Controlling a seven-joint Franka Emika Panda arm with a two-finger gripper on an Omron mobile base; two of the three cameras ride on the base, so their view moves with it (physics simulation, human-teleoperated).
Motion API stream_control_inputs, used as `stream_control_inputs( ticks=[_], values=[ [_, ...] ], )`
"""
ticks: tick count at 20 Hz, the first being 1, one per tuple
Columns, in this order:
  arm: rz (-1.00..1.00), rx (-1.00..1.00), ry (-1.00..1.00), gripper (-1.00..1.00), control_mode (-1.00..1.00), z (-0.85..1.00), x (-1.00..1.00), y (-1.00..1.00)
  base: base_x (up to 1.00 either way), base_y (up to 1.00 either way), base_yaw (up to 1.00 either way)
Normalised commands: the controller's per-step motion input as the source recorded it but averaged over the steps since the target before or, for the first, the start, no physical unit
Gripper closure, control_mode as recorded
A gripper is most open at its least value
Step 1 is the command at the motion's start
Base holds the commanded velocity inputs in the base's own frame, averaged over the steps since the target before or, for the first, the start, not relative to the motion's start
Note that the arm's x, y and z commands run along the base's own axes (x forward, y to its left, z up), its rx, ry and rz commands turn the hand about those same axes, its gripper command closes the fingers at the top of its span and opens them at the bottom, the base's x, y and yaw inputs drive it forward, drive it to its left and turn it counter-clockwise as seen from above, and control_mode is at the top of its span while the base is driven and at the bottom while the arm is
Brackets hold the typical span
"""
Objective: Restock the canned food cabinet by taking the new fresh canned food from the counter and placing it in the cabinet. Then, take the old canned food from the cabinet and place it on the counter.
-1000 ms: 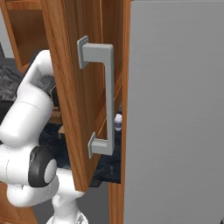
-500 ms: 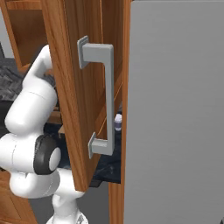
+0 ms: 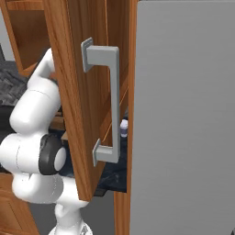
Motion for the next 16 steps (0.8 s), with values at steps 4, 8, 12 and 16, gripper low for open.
stream_control_inputs(
  ticks=[4,8,12,16],
  values=[
    [0.00,0.00,-0.05,-1.00,-1.00,0.00,0.24,0.00,0.00,0.00,0.00],
    [0.00,0.00,-0.04,-1.00,-1.00,0.00,-0.05,0.00,0.00,0.00,0.00],
    [0.00,0.00,-0.07,-1.00,-1.00,0.00,-0.49,0.00,0.00,0.00,0.00],
    [0.00,0.00,-0.17,-1.00,-1.00,0.08,-0.87,0.00,0.00,0.00,0.00]
  ],
)
